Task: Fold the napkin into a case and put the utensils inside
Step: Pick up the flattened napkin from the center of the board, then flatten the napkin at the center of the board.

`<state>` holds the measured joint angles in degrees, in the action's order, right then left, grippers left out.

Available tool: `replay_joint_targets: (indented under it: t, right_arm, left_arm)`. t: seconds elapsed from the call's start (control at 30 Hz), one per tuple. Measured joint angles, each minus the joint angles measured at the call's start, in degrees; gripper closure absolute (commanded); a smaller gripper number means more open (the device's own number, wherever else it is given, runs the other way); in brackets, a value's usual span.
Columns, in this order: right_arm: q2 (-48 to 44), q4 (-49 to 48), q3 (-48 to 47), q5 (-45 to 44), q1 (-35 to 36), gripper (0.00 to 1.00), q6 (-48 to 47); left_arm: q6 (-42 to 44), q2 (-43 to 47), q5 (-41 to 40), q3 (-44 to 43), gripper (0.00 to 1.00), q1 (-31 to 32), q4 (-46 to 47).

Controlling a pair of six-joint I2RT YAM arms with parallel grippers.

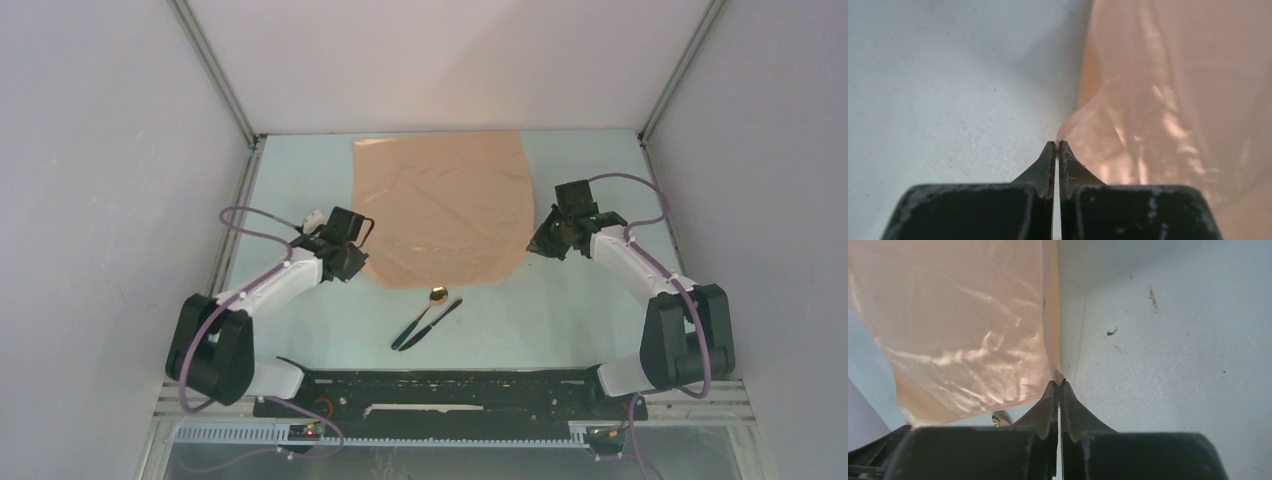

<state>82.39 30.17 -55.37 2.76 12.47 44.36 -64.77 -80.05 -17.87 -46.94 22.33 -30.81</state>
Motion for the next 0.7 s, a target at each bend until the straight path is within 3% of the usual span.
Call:
replay_joint_targets:
  t: [0.33, 0.7]
  right_arm:
    - [-11.1, -5.7, 6.5, 5.7, -0.1, 1.0, -5.9]
    - [-29.0, -5.4, 6.5, 9.4, 0.1, 1.0, -10.0]
  left_arm:
    - [0.9, 22.8, -2.2, 2.5, 1.0, 0.7, -0.6]
    - [2.9, 41.1, -6.1, 1.9, 1.0, 0.8, -9.5]
